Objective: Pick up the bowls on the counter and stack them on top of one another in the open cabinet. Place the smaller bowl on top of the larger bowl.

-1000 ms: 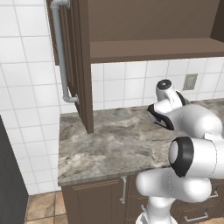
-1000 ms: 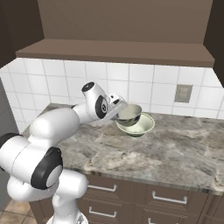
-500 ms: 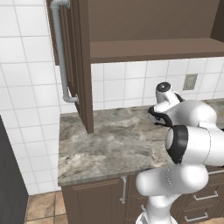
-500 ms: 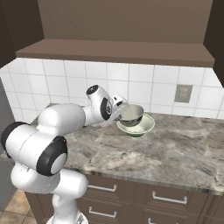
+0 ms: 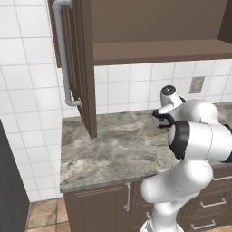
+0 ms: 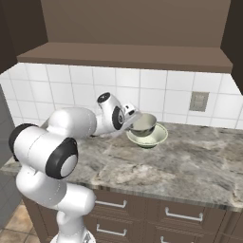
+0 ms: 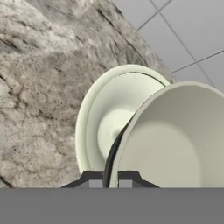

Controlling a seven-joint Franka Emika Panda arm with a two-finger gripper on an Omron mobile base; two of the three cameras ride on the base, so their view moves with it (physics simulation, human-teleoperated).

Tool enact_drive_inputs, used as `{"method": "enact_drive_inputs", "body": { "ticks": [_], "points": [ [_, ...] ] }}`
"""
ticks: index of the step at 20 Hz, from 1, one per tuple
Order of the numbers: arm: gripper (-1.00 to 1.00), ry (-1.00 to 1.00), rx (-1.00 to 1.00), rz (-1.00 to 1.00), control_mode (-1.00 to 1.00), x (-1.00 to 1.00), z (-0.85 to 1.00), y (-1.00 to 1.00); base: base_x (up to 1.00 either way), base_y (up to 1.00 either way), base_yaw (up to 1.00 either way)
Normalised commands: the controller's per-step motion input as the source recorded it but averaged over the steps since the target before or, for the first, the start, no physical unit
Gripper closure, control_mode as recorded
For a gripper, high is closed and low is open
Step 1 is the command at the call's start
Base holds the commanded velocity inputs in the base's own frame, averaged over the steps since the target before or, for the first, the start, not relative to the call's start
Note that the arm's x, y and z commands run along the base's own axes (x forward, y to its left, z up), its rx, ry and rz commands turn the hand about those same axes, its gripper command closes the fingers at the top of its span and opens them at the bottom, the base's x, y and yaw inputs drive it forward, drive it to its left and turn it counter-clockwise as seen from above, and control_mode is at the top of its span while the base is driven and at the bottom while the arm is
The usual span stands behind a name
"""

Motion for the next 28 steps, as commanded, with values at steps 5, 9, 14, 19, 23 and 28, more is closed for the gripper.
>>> {"method": "enact_drive_inputs", "body": {
  "ticks": [5, 9, 14, 19, 23, 28],
  "points": [
    [1.00, 0.00, 0.04, 0.00, -1.00, 0.16, -0.01, -0.06, 0.00, 0.00, 0.00],
    [1.00, 0.00, 0.03, 0.00, -1.00, 0.09, -0.13, -0.12, 0.00, 0.00, 0.00],
    [1.00, 0.00, 0.01, 0.00, -1.00, 0.03, -0.20, -0.12, 0.00, 0.00, 0.00],
    [1.00, 0.00, 0.02, 0.00, -1.00, 0.05, -0.24, -0.07, 0.00, 0.00, 0.00],
    [1.00, 0.00, 0.03, 0.00, -1.00, 0.07, -0.22, -0.06, 0.00, 0.00, 0.00],
    [1.00, 0.00, 0.04, 0.00, -1.00, 0.09, -0.13, -0.10, 0.00, 0.00, 0.00]
  ]
}}
